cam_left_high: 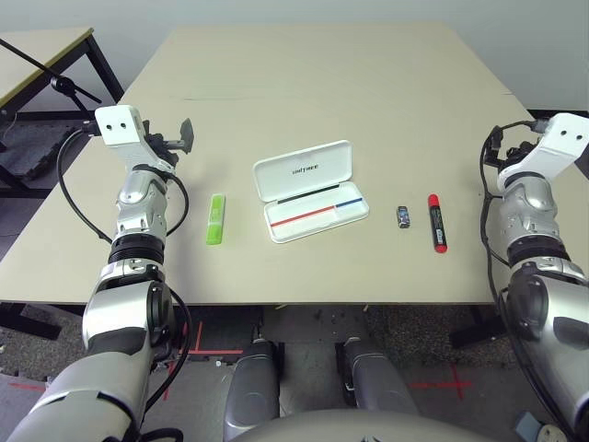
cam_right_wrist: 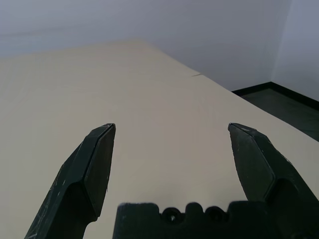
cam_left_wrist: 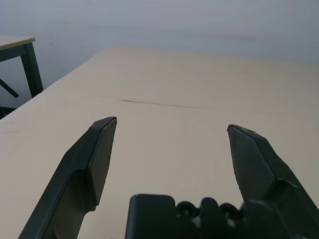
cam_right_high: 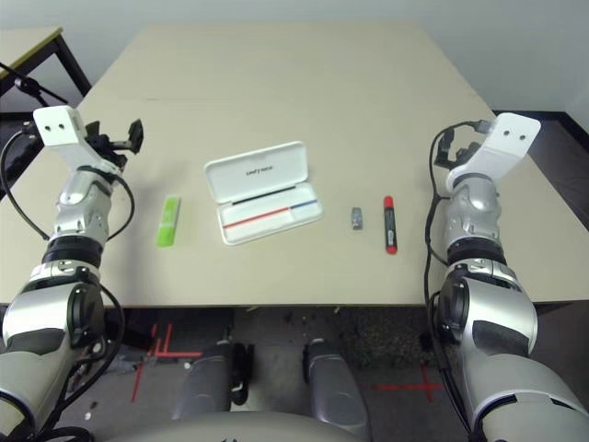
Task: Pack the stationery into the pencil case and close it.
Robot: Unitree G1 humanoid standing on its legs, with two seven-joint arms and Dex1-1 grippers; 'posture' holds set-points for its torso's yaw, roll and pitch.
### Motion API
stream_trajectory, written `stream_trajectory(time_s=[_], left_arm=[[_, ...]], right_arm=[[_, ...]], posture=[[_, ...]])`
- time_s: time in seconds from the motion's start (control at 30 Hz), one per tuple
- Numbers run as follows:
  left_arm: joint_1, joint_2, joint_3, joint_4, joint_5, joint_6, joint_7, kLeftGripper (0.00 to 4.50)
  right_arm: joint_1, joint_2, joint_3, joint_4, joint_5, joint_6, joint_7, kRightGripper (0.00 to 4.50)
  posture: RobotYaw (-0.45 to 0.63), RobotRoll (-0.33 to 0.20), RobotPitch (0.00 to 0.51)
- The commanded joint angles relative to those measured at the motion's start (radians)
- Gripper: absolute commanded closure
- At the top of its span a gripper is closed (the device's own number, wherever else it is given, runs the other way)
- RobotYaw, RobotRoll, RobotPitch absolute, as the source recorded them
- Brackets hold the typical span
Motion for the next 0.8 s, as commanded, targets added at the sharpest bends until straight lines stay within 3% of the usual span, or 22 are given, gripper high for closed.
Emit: stream_trajectory(time_s=[0.03,0.8], left_arm=[[0.001,-0.003,0.006,-0.012,-0.003,-0.003,0.007,0.00],[0.010,0.010,0.013,-0.036,-0.007,0.002,-0.002,0.00]], right_arm=[[-0.018,0.005,0.006,0.009,-0.001,0.000,0.001,0.01],[-0.055,0.028,0.048,0.022,-0.009,0.017,0.077,0.01]], posture=[[-0.07,0.000,0.081],[-0.04,0.000,0.085]])
